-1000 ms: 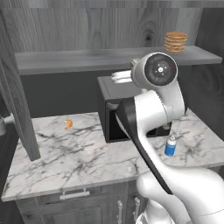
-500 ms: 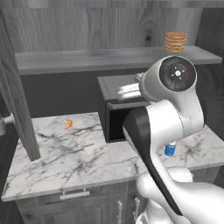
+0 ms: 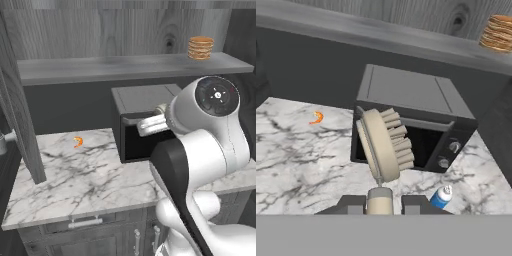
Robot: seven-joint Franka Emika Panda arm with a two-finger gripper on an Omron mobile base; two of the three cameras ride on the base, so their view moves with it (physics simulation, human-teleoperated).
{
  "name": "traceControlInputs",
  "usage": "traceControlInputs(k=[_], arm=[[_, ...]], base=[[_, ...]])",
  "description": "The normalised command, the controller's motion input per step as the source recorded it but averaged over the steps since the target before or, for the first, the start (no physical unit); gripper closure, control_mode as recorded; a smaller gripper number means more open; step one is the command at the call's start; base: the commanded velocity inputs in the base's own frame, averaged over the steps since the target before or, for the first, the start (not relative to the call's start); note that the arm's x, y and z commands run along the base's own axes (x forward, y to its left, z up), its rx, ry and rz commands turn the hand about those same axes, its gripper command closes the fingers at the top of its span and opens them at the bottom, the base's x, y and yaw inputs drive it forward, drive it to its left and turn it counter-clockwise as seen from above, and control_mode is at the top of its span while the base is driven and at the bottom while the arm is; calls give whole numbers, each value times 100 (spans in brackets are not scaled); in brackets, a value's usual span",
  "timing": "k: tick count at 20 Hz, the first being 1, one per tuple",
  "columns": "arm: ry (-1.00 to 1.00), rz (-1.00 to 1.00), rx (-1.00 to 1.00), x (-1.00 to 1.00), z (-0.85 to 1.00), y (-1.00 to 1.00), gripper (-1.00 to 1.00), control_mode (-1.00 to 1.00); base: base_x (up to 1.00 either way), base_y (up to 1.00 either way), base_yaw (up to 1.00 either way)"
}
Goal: Pick the dish brush and soap dispenser from the cabinet and place them on the counter.
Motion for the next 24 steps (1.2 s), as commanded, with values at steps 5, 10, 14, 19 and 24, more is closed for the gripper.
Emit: traceControlInputs(k=[5,10,14,19,24], arm=[[7,7,0,-19,-47,0,100,-100],[6,8,0,-16,-54,0,100,-100],[4,6,0,-9,-53,4,100,-100],[3,4,0,0,-48,14,100,-100],[-1,3,0,8,-27,15,100,-100]], base=[[0,0,0],[0,0,0],[0,0,0],[0,0,0],[0,0,0]])
